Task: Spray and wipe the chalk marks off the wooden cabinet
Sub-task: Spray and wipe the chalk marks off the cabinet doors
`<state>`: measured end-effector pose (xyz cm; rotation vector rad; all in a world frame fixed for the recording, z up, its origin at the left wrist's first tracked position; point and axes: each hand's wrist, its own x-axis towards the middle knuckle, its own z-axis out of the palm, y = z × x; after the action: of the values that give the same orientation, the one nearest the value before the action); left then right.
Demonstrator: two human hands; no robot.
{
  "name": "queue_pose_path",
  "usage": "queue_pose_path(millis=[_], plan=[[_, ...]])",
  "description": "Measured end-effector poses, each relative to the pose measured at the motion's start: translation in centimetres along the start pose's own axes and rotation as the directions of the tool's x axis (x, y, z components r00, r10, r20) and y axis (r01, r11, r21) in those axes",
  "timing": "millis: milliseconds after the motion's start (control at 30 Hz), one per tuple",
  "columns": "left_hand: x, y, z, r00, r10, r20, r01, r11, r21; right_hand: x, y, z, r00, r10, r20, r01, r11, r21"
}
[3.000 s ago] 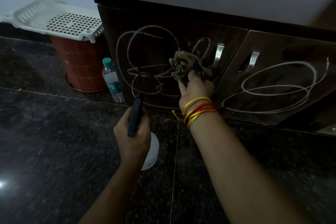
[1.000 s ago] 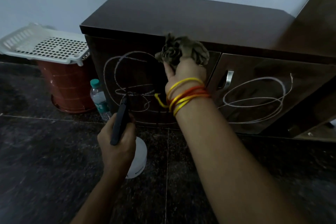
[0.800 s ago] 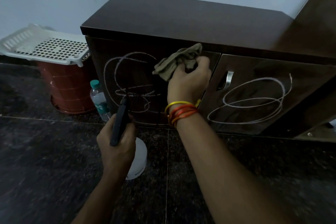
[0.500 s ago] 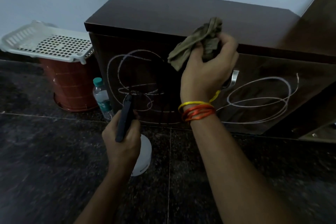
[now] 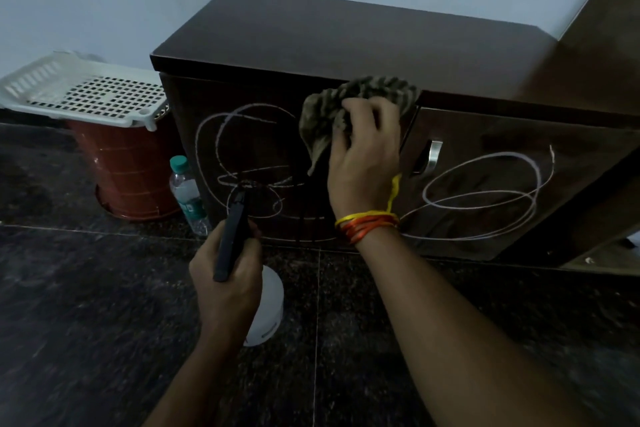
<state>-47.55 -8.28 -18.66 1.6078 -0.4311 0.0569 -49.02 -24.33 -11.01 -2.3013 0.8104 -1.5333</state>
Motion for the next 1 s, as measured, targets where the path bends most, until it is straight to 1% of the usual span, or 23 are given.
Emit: queue_pose_path(millis=[100,200,267,400,467,567,667,867,1000], plan=[[0.3,0.2,0.2,1.000,0.005,0.004,-0.005,1.000,0.000,0.3,1.3,-0.7,0.995,0.056,-0.080,-0.052,0.997,0.054],[1.0,0.4,0.2,1.000,0.016,0.005,-0.016,1.000,-0.006,0.2,0.8,-0.6,0.991,0.086,-0.104,-0.080,0.995,0.063],[1.6,0.7,0.1,0.999,0.035,0.008,-0.035,0.999,-0.008,0.2,0.0,0.0,0.996,0.045,-0.072,-0.042,0.998,0.037],[2.7,1.1,-0.2,0.998,0.061,-0.004,-0.061,0.998,-0.006,0.2,-1.7,1.5,0.994,-0.104,0.035,0.105,0.993,-0.047],[2.7,1.3,-0.4,0.998,0.056,-0.007,-0.056,0.998,-0.015,0.2,-1.3,1.0,0.995,-0.096,0.035,0.097,0.995,-0.028],[2.7,1.3,-0.8,0.999,0.025,-0.024,-0.026,0.999,-0.028,0.4,0.2,-0.2,0.999,-0.013,-0.044,0.013,1.000,-0.006],[2.9,1.1,-1.0,1.000,0.006,-0.024,-0.007,1.000,-0.030,0.2,-0.2,0.2,0.998,0.025,-0.058,-0.026,0.999,-0.022],[4.2,1.3,-1.6,1.000,0.020,-0.018,-0.020,1.000,-0.021,-0.4,-4.2,3.5,0.992,-0.113,0.047,0.116,0.991,-0.061],[5.4,1.9,-2.4,1.000,0.015,-0.022,-0.016,0.998,-0.052,-0.6,-3.9,3.3,0.992,-0.113,0.048,0.115,0.993,-0.034]])
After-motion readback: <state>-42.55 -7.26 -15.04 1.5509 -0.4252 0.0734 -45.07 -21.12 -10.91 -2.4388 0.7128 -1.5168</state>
